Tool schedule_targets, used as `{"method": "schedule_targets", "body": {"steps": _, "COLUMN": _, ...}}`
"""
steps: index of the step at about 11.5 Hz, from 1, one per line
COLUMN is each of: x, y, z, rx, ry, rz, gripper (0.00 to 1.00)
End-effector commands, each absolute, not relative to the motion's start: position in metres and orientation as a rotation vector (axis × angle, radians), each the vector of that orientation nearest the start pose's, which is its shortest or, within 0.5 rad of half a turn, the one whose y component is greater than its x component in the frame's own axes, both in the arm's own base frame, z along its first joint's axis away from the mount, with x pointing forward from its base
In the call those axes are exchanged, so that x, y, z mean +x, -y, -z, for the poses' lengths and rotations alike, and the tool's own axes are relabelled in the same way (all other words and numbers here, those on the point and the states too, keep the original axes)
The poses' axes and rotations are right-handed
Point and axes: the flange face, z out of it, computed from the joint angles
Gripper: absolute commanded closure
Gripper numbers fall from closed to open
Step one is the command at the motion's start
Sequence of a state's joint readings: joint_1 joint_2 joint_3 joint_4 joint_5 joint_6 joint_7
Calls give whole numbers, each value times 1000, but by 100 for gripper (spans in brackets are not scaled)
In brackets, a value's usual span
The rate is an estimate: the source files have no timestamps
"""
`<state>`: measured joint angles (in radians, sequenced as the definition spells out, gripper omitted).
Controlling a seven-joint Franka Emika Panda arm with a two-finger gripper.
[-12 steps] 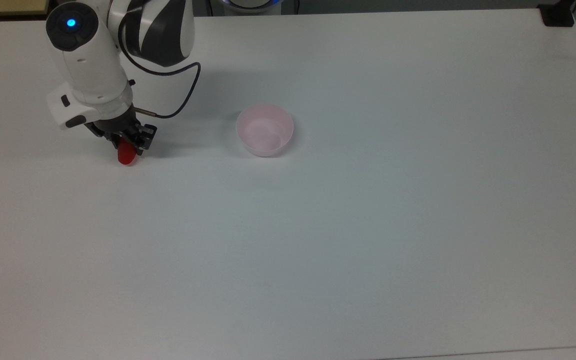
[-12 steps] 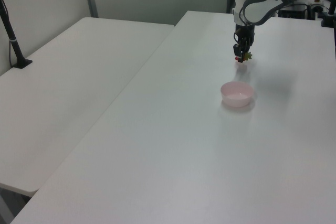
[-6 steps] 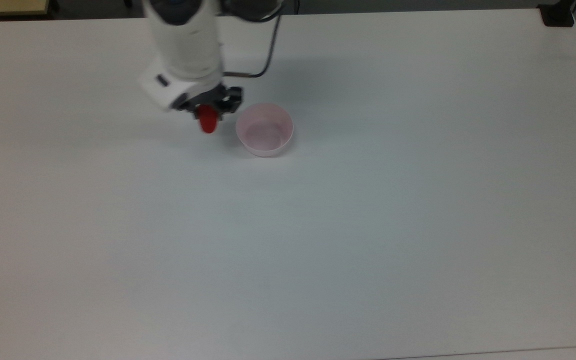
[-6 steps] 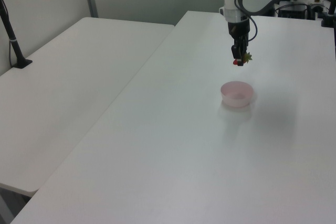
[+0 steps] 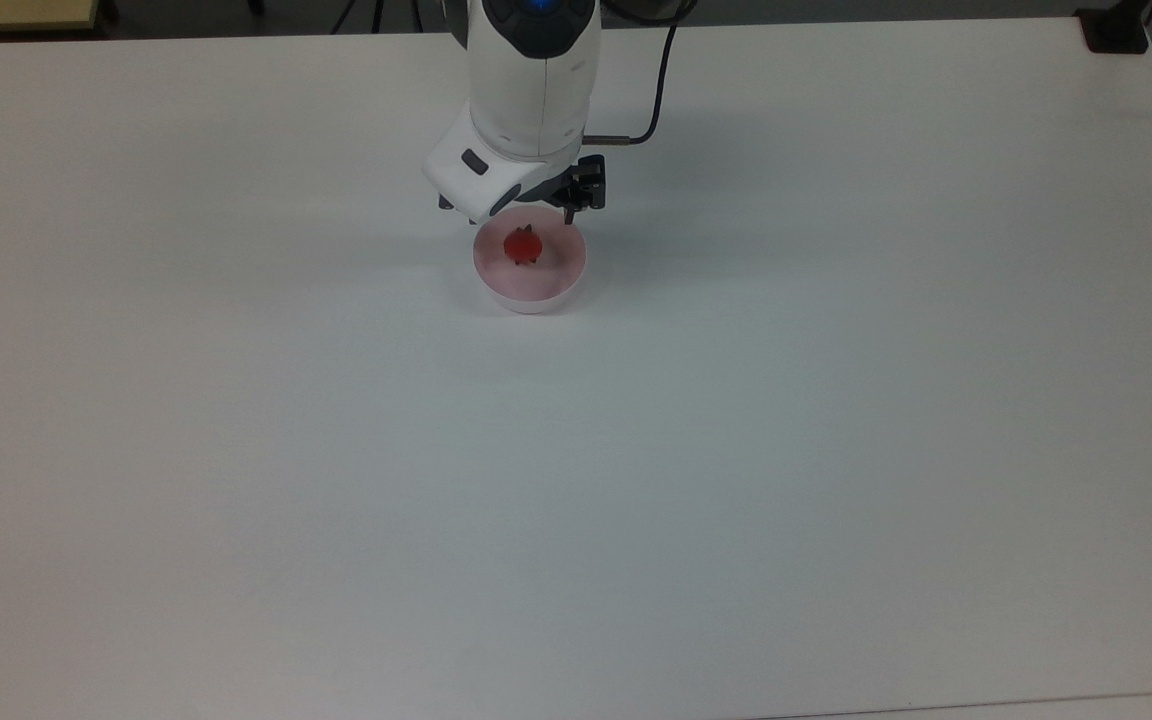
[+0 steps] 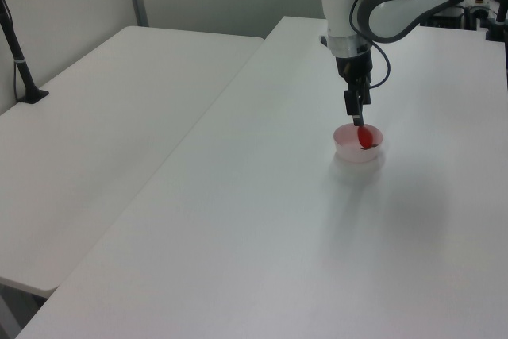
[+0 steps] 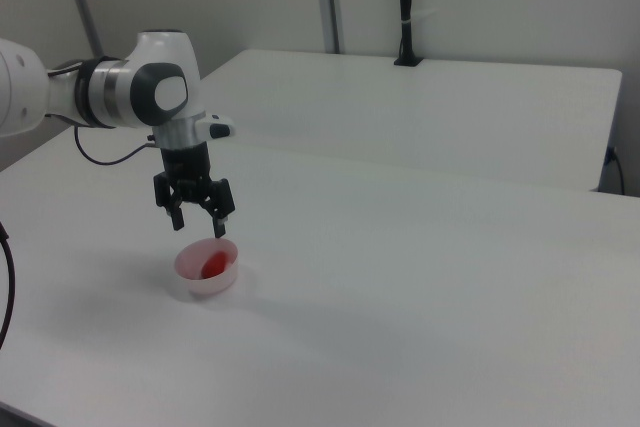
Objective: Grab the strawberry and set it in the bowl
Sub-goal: 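Lower the strawberry into the pink bowl and open the gripper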
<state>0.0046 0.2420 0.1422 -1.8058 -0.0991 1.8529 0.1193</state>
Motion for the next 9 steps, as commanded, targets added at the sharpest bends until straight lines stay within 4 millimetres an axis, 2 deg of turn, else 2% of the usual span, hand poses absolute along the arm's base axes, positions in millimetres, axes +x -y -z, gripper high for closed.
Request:
{"method": "schedule_targets", "body": {"steps": 1, "x": 595, "y": -94, "z": -450, "rx": -3246, "ry": -54, "rz": -215, "gripper": 0}}
{"method": "schedule_targets", "body": {"steps": 3, "x": 581, "y": -85, "z": -509, "rx": -3257, "ry": -79, "rz": -77, "gripper": 0}}
{"method": "schedule_targets", "body": {"steps": 5, "x": 568, "y": -63, "z": -547, "rx": -3255, "ry": -141, "rz": 10, "gripper": 0}}
{"method": "schedule_targets", "body": {"steps": 7, "x": 565, "y": -46, "z": -561, "rx": -3240, "ry": -189, "rz": 43, "gripper": 0}}
{"method": "schedule_targets", "body": {"steps": 9, "x": 561, "y": -35, "z": -569, "rx": -3239, "ry": -143, "rz": 47, "gripper": 0}}
